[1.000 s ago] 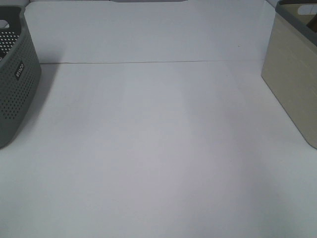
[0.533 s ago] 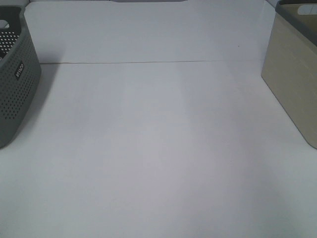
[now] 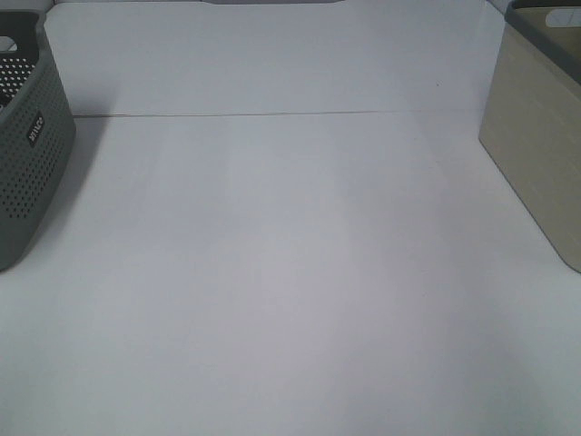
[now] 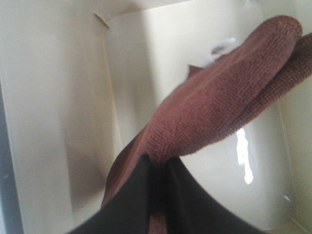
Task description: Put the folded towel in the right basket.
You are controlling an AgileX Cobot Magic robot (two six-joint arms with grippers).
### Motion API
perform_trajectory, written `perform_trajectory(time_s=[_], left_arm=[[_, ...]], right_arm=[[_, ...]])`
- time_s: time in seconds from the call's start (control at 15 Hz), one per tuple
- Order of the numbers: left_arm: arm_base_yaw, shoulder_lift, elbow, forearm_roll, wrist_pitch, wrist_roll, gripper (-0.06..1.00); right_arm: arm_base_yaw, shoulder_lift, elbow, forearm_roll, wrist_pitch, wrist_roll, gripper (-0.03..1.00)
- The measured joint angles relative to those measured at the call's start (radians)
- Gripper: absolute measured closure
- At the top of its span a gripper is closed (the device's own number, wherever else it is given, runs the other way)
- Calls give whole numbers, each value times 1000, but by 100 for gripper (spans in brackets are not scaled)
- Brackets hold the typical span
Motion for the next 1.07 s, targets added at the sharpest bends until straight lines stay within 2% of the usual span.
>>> perform_trajectory(time_s=[0.07, 0.13, 0.2, 0.27, 0.33, 0.53, 0.93, 1.07], left_arm=[[0, 0, 0, 0, 0, 0, 94], [0, 0, 0, 0, 0, 0, 94], [0, 0, 0, 0, 0, 0, 94], [0, 0, 0, 0, 0, 0, 94], [0, 0, 0, 0, 0, 0, 94], [0, 0, 0, 0, 0, 0, 94], [0, 0, 0, 0, 0, 0, 94], [0, 0, 0, 0, 0, 0, 94]], right_arm=[[0, 0, 1, -10, 0, 4, 77], [0, 0, 2, -22, 0, 18, 49], [0, 0, 2, -53, 0, 43, 29], [0, 0, 2, -82, 0, 67, 14], [0, 0, 2, -103, 0, 81, 6], [0, -28, 3, -100, 0, 83, 1], [5, -173, 4, 64, 2, 80, 0], [29, -216, 5, 80, 1, 70, 0]])
